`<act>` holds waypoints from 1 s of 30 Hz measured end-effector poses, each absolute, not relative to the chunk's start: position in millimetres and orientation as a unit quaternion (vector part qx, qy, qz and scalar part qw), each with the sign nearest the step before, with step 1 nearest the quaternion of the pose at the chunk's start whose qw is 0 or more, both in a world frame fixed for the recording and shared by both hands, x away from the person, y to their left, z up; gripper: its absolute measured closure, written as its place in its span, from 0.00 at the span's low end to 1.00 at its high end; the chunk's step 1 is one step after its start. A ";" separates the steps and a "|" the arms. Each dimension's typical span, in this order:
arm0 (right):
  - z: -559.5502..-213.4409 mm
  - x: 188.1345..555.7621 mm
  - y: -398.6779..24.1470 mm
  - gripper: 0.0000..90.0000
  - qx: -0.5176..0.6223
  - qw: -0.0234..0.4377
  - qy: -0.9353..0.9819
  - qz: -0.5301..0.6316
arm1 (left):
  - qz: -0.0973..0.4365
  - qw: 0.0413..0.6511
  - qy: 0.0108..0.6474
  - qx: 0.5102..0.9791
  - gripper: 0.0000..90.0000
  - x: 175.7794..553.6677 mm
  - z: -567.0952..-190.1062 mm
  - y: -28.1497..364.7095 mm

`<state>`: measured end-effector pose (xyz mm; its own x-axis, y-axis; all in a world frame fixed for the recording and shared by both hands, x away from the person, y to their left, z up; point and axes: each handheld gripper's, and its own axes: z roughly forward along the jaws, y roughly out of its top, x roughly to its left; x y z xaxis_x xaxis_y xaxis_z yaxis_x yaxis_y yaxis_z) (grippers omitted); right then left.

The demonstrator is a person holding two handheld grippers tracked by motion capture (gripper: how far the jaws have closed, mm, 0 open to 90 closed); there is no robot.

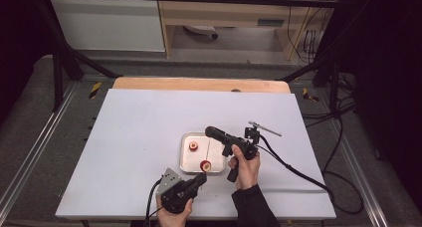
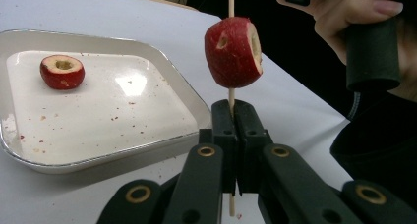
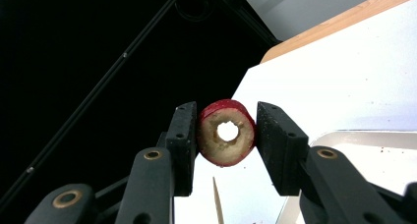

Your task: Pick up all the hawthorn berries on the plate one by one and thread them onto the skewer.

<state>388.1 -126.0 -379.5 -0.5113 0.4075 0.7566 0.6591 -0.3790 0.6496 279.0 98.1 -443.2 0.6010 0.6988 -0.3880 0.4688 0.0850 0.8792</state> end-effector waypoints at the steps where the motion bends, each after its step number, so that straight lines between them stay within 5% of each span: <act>1: -379.8 388.0 -125.9 0.68 -0.484 0.091 -0.551 -0.673 | 0.097 0.593 0.436 0.670 0.99 279.4 -442.9 98.4; 17: -386.5 384.1 -121.5 0.68 -0.462 0.060 -0.566 -0.680 | 0.055 0.609 0.464 0.641 0.99 282.7 -441.6 96.0; 30: -386.3 379.6 -122.1 0.68 -0.460 0.032 -0.579 -0.673 | 0.070 0.627 0.469 0.618 0.99 281.1 -441.3 94.0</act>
